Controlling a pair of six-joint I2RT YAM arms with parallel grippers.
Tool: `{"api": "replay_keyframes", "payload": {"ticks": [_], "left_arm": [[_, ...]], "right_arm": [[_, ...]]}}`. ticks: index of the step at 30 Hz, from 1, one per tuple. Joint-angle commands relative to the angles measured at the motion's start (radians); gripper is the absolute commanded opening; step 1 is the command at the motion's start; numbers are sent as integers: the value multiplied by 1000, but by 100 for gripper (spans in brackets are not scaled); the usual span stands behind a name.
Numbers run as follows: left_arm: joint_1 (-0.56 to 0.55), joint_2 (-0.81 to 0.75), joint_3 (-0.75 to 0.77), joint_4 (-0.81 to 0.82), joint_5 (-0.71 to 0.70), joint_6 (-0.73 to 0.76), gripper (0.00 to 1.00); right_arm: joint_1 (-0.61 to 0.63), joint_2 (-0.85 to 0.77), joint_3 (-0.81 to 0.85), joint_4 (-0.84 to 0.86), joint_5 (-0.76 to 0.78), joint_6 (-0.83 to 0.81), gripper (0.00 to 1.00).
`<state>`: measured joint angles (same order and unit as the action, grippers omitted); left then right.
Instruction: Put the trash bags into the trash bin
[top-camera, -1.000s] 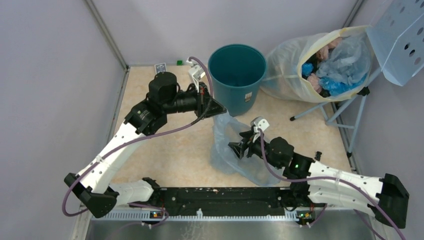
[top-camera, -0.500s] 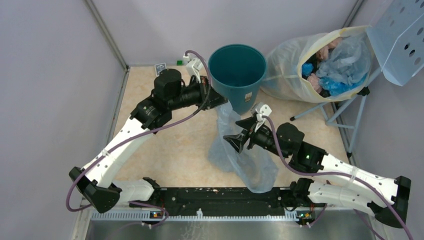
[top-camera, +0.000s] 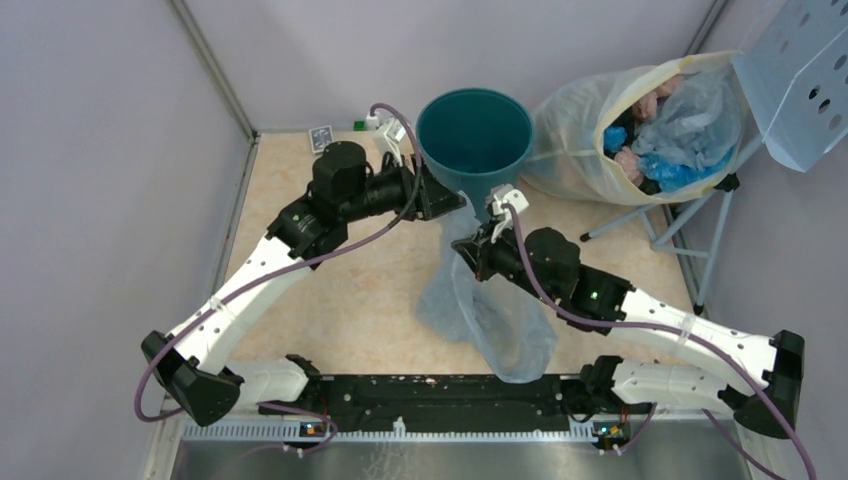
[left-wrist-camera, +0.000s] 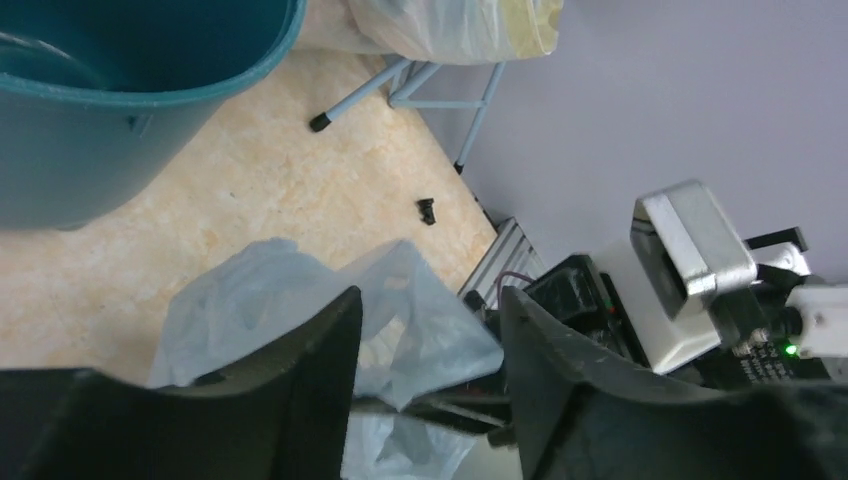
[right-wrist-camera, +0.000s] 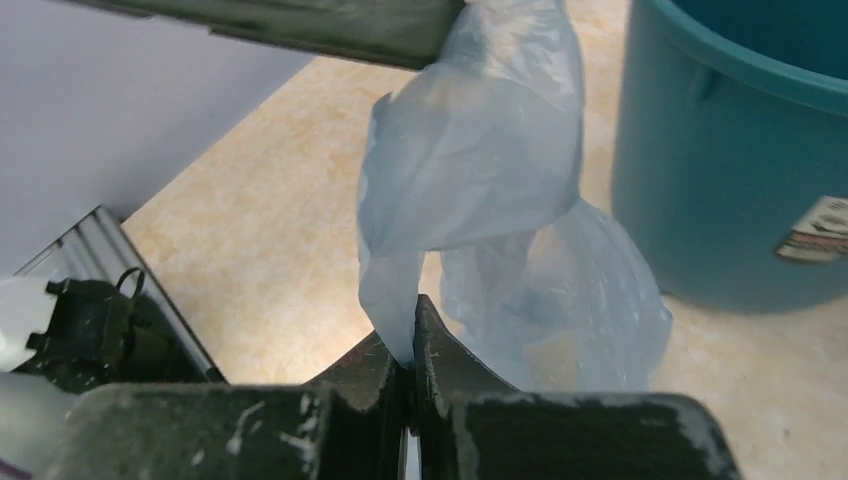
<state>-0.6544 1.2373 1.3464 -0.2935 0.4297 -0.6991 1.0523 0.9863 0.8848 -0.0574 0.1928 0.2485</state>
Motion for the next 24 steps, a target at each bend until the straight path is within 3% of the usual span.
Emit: {"api": "replay_keyframes", "payload": {"ticks": [1,3,6,11,14,18,22,24], "left_arm": [[29,-47,0,-72,-37,64,71],[59,-78,-13,-142,-66,98,76],[126,-139,-93,-181,-55,107,77],[170,-251,-280,-158,-57,132,65],[170,-311,-429,-49,-1,163,64],[161,-334,-607,162,96,122,70],[112,-286,-688,284,86,106,82],[81,-248,-705,352,78,122,81]], "right_arm": [[8,-89,10,-21,201,83,0],[-2,-132,-16,-43,216,100,0],[-17,-183,-54,-79,215,128,0],[-24,-260,-124,-87,215,149,0],[-25,-292,-155,-82,203,154,0],[-25,-301,-170,-87,187,160,0],[-24,-301,-175,-84,167,169,0],[-25,-301,-177,-84,162,170,0]]}}
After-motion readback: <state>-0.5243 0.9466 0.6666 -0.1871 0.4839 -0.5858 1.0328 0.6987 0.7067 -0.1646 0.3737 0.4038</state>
